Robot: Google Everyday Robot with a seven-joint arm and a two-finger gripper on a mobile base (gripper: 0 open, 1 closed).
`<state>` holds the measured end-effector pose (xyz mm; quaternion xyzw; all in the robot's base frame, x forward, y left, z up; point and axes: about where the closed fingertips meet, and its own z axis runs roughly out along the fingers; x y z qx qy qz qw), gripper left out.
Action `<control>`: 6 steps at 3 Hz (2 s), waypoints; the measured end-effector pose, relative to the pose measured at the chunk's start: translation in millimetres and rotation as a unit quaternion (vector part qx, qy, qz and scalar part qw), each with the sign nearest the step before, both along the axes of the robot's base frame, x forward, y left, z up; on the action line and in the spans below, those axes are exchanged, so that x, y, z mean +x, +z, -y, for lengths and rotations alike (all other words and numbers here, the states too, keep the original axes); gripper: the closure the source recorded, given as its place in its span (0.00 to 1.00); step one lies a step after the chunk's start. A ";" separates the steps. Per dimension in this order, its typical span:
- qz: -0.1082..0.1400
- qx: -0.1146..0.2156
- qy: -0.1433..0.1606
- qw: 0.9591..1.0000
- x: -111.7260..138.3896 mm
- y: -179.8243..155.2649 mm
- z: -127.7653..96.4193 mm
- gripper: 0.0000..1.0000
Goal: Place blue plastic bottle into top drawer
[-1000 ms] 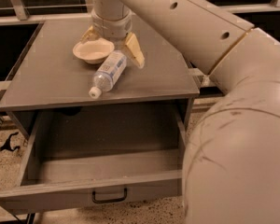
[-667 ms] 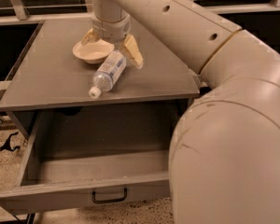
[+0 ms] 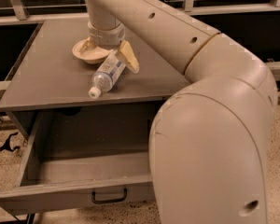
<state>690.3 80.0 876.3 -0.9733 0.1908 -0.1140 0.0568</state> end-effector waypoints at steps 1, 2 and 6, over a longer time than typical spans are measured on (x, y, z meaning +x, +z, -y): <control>-0.019 -0.006 0.004 1.000 -4.6 -15.6 -2.3 0.00; -0.019 -0.007 0.004 1.000 -4.7 -15.8 -2.4 0.26; -0.019 -0.006 0.004 1.000 -4.6 -15.8 -2.4 1.00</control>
Offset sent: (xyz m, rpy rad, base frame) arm -0.0039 0.0020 -0.0131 -0.0109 0.0313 0.0069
